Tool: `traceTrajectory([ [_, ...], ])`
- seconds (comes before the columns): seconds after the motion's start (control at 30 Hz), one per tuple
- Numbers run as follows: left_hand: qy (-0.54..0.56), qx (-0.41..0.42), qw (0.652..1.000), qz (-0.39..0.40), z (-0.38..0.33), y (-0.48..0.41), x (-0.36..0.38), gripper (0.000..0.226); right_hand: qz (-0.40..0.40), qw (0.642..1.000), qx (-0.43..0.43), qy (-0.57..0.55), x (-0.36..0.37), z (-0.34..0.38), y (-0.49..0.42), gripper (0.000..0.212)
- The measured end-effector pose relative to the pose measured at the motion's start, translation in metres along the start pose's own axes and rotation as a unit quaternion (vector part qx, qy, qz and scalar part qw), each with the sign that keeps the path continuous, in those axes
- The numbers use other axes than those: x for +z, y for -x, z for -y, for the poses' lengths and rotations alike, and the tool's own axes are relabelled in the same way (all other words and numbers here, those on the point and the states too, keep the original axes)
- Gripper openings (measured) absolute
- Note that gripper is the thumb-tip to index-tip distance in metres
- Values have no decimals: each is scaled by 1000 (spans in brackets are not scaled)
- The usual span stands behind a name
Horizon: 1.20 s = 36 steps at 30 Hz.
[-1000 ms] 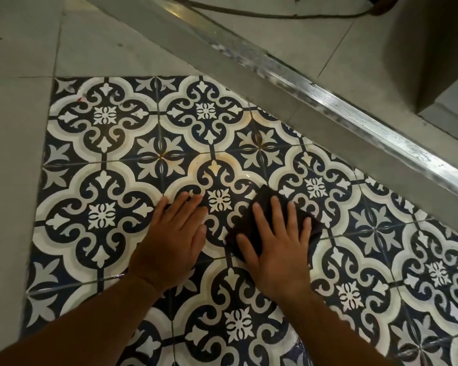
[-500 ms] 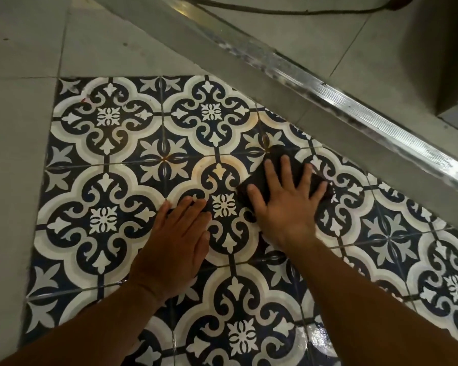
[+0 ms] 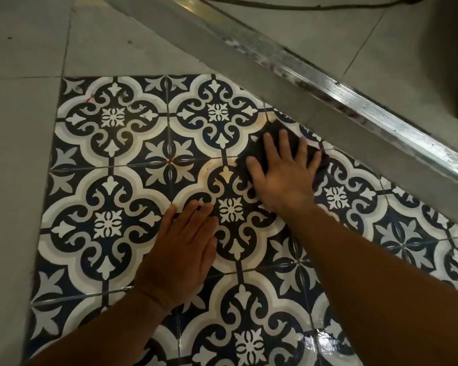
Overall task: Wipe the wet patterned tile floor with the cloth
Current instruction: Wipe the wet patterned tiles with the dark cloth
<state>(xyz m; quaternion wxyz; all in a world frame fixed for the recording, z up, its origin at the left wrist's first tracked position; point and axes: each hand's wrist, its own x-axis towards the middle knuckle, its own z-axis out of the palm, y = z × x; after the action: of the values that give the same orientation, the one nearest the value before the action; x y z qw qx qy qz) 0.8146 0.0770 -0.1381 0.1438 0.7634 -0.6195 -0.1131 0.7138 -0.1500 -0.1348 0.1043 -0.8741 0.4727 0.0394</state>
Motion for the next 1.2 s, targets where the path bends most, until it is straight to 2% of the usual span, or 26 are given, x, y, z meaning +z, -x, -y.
traceTrajectory([
  [0.17, -6, 0, 1000, 0, 1, 0, 0, 43, 8, 994, -112, 18, -1, -25, 28, 75],
  [0.3, -8, 4, 1000, -4, 1, 0, 2, 44, 7, 996, -89, 10, -10, -45, 10, 75],
  [0.43, -5, -1, 1000, -1, 2, -1, 2, 45, -4, 997, -79, 5, -7, -15, -29, 76],
  [0.53, 1, -4, 1000, 4, 1, 0, 1, 45, 3, 993, -116, 12, -5, 1, -41, 75],
  [0.7, -6, -3, 1000, 12, 2, 1, 1, 46, 15, 979, -202, 29, -11, -32, -31, 76],
  [0.87, -8, -6, 1000, 21, 1, 0, 1, 46, -12, 994, -102, 26, -4, 6, -58, 77],
  [0.93, -10, -5, 1000, 22, 2, 0, 1, 46, -12, 995, -95, 20, -1, 30, -64, 76],
  [1.03, -5, -4, 1000, 25, 2, 0, 1, 46, 1, 989, -147, 15, -1, 34, -54, 76],
  [1.13, -10, -6, 1000, 24, 2, -1, 1, 45, 18, 974, -223, 23, -5, 4, -34, 74],
  [1.2, -13, -5, 1000, 20, 1, -1, 0, 44, 18, 976, -215, 25, -9, -13, -36, 74],
])
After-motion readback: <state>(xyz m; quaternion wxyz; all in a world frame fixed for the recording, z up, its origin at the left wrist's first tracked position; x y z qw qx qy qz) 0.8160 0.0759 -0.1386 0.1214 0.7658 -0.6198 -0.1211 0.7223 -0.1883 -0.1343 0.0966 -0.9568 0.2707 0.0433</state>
